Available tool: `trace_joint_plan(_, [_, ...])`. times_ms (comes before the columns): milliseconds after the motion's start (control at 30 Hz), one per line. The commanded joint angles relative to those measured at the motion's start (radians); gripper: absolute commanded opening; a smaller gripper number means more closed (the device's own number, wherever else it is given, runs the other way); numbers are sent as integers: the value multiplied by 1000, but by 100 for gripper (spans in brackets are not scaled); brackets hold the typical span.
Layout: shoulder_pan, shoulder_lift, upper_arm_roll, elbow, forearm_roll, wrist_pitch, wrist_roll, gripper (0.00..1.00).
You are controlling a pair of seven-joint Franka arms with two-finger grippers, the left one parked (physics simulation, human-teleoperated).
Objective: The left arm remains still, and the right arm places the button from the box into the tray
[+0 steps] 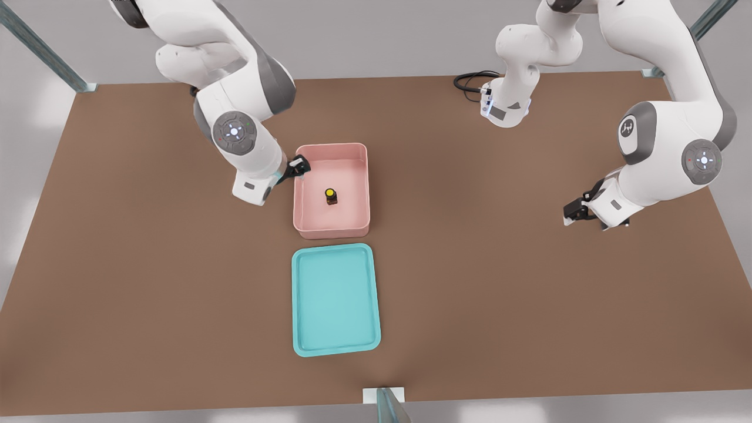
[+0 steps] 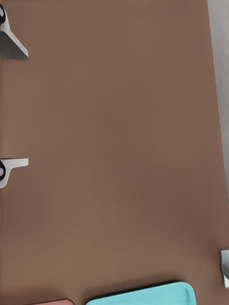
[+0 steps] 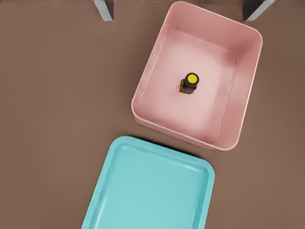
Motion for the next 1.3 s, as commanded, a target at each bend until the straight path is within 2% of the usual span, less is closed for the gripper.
trace_joint_plan(0, [-24, -29, 0, -129, 21, 216, 312, 100])
trace_joint_plan(100, [-20, -39, 3, -280, 22, 374, 353, 99])
trace_joint_plan(167, [39, -39, 30, -303, 39, 383, 463, 99])
trace_joint_plan(267, [59, -45, 55, -370, 41, 470, 499, 99])
trace_joint_plan(367, [59, -71, 101, -513, 54, 655, 525, 100])
trace_joint_plan(433, [59, -54, 118, -539, 54, 725, 548, 100])
trace_joint_plan(833, [93, 118, 118, -536, 51, 811, 546, 99])
trace_joint_plan(967, [121, 171, 119, -541, 51, 899, 569, 99])
trace_joint_plan(1267, [125, 125, 113, -633, 44, 892, 546, 99])
